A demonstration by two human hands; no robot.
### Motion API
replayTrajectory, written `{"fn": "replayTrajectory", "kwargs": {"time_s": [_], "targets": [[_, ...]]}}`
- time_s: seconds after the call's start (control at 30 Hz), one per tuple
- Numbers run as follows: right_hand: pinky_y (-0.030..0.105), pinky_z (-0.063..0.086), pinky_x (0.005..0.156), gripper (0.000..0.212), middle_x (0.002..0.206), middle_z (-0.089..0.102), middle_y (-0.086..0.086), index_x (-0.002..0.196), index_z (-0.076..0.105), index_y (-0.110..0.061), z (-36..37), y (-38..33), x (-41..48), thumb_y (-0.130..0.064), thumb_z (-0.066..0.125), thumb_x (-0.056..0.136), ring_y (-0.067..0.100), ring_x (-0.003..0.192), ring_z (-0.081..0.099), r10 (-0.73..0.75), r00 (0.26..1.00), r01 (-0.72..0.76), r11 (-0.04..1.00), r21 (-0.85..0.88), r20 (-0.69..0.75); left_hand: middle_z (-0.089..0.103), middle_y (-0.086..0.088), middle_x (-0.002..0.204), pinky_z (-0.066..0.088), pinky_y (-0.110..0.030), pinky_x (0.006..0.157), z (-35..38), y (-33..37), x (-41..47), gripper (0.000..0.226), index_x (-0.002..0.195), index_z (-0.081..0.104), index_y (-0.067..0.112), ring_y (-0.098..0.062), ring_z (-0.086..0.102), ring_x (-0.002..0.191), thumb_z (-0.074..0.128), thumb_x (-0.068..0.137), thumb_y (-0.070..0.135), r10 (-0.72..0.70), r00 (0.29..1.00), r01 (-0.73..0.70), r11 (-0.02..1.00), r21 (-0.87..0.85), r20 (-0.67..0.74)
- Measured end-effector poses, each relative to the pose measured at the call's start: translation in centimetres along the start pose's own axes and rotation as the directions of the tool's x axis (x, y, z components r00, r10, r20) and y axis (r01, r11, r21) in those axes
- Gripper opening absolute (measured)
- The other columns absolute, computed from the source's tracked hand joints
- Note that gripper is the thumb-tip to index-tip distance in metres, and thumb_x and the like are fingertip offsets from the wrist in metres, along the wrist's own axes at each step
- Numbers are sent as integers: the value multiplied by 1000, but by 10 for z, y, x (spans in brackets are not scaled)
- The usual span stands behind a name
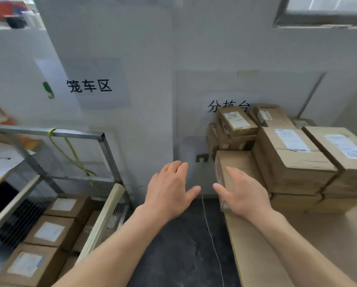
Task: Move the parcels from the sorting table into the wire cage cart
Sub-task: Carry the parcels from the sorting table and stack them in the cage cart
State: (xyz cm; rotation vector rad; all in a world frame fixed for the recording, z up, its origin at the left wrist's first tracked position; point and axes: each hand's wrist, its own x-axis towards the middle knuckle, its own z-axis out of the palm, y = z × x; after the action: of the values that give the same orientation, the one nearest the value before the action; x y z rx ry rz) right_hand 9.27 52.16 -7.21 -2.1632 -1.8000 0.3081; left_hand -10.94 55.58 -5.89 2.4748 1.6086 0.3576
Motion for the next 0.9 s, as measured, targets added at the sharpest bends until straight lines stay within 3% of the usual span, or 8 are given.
{"fn": "replayTrajectory", "kwargs": {"time_s": [0.47, 0.67, 0.9], "targets": [[39, 40, 112, 74, 162, 35, -2, 156, 33, -25, 24, 76, 43, -61, 55, 94, 20, 147, 37, 275, 958, -276, 961, -4, 85, 29, 2, 162, 36, -41, 113, 64, 23, 85, 73, 156, 25, 19, -18, 26, 149, 46, 98, 59, 100, 978, -88, 993, -73, 185], [38, 39, 112, 78, 162, 35, 2, 157, 33, -23, 50, 97, 67, -62, 56, 93, 23, 148, 35, 432, 890, -431, 902, -37, 147, 31, 2, 161, 36, -40, 114, 97, 18, 135, 74, 156, 25, 20, -19, 30, 147, 47, 98, 60, 183, 944, -149, 979, -142, 273], [38, 44, 105, 74, 153, 46, 6, 152, 40, -23, 65, 106, 85, -61, 58, 92, 29, 138, 45, 562, 810, -559, 826, -70, 168, 33, -1, 159, 38, -41, 113, 141, 23, 173, 76, 156, 26, 20, -21, 34, 144, 51, 96, 59, 261, 884, -196, 960, -198, 389]]}}
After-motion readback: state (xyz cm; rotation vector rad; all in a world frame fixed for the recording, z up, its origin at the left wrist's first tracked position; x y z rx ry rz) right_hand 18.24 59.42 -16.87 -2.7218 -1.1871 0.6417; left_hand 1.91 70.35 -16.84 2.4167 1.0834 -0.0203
